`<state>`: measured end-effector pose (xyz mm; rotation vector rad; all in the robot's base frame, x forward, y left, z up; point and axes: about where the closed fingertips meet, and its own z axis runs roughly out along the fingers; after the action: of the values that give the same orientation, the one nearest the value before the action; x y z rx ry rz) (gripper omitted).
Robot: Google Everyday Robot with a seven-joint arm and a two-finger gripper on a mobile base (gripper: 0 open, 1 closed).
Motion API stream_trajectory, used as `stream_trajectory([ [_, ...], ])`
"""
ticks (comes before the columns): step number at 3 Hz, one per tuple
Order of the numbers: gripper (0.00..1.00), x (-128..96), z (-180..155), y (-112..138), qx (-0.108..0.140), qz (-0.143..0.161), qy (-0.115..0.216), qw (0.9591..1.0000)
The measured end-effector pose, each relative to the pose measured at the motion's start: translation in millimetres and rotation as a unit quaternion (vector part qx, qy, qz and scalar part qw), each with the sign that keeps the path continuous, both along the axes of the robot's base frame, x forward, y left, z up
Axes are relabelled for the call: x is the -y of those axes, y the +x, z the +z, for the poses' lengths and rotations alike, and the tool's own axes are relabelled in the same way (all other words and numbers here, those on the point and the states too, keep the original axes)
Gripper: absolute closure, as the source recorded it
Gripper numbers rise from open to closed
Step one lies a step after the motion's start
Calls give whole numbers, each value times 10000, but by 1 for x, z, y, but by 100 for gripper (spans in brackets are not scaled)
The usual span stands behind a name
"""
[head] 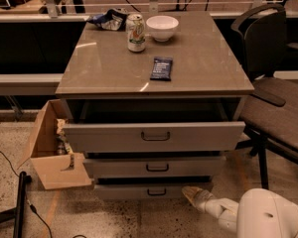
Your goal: Close bottom drawer
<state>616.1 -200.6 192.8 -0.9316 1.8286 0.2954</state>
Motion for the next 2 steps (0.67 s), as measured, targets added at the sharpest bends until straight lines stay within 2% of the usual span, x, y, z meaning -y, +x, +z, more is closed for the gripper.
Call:
stream_trajectory([
  [1, 100, 3, 1, 2, -16, 47, -9, 10000],
  [2, 100, 17, 15, -10, -102, 130, -99, 9998],
])
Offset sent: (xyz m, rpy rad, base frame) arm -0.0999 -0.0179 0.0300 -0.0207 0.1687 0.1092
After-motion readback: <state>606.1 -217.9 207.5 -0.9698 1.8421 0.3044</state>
